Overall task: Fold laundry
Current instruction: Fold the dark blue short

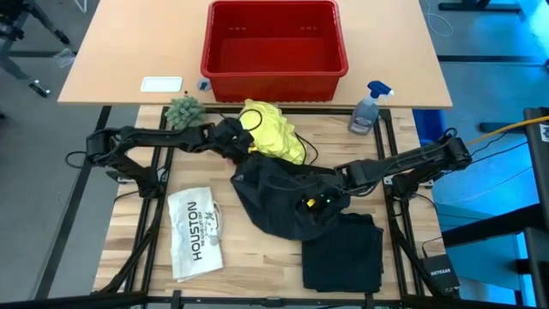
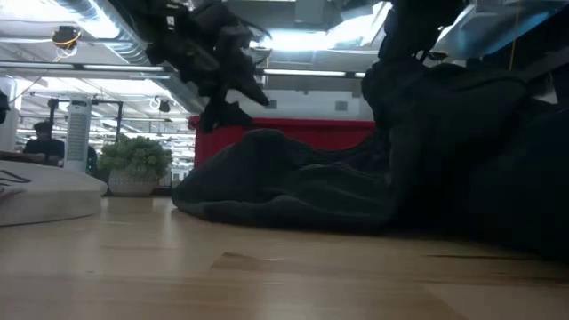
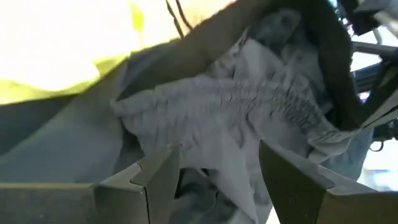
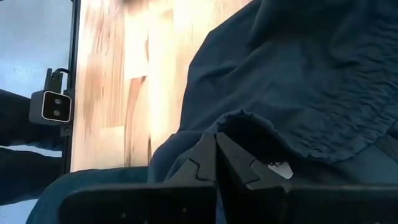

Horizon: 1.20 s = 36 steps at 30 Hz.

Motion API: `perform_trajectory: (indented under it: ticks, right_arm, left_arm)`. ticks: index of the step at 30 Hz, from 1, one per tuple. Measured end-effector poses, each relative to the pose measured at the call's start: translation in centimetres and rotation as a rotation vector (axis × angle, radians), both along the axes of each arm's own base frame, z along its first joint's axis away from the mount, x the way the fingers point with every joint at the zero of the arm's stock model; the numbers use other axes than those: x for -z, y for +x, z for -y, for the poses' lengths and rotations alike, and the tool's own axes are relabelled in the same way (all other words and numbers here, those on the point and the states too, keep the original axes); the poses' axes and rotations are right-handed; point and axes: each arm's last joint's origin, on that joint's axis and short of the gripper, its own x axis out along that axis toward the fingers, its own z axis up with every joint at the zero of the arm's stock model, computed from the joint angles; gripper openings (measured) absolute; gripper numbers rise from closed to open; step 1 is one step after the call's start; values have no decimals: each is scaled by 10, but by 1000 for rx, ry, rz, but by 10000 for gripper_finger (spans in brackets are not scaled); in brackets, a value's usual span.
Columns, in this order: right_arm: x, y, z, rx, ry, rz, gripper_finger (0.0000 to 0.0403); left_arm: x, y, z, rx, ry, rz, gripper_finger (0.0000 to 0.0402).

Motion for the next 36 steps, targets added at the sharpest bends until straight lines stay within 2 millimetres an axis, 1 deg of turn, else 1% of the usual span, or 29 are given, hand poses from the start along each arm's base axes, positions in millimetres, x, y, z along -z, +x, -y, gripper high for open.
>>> perform_trajectory:
  ticks: [3, 6, 11, 17, 21, 23, 25, 26, 28, 30, 31, 36]
  right_arm:
    - [0, 0, 0, 1, -1, 0, 0]
    - [0, 0, 0, 4, -1, -1, 0]
    - [0, 0, 0, 19, -6, 2, 0]
    - [-1, 2, 0, 32, 1, 21, 0]
    - [-1, 2, 1, 51, -3, 21, 0]
    - [-1, 2, 1, 66, -3, 20, 0]
    - [-1, 2, 1, 76, -9, 21, 0]
    - [-1, 2, 1, 78, -12, 22, 0]
    - [-1, 2, 1, 79, -12, 22, 0]
    - [-1, 2, 1, 79, -12, 22, 0]
    - [-1, 2, 1, 79, -13, 22, 0]
    - [-1, 2, 2, 96, -34, 28, 0]
  left_arm:
    - [15, 7, 2, 5, -24, -43, 208]
    - [23, 14, 2, 4, -46, -40, 208]
    - [28, 22, 1, -26, -94, -3, 208]
    - [28, 21, -3, -60, -99, -6, 208]
    - [28, 21, -5, -135, -111, -20, 207]
    - [29, 21, -4, -168, -102, -27, 199]
    - [29, 22, -3, -187, -92, -31, 176]
    - [29, 22, -3, -187, -89, -31, 157]
    - [29, 22, -2, -169, -76, -30, 103]
    - [29, 23, 0, -131, -68, -25, 39]
    - [29, 23, 0, -114, -67, -21, 20]
    - [27, 22, 1, -77, -61, -9, 2]
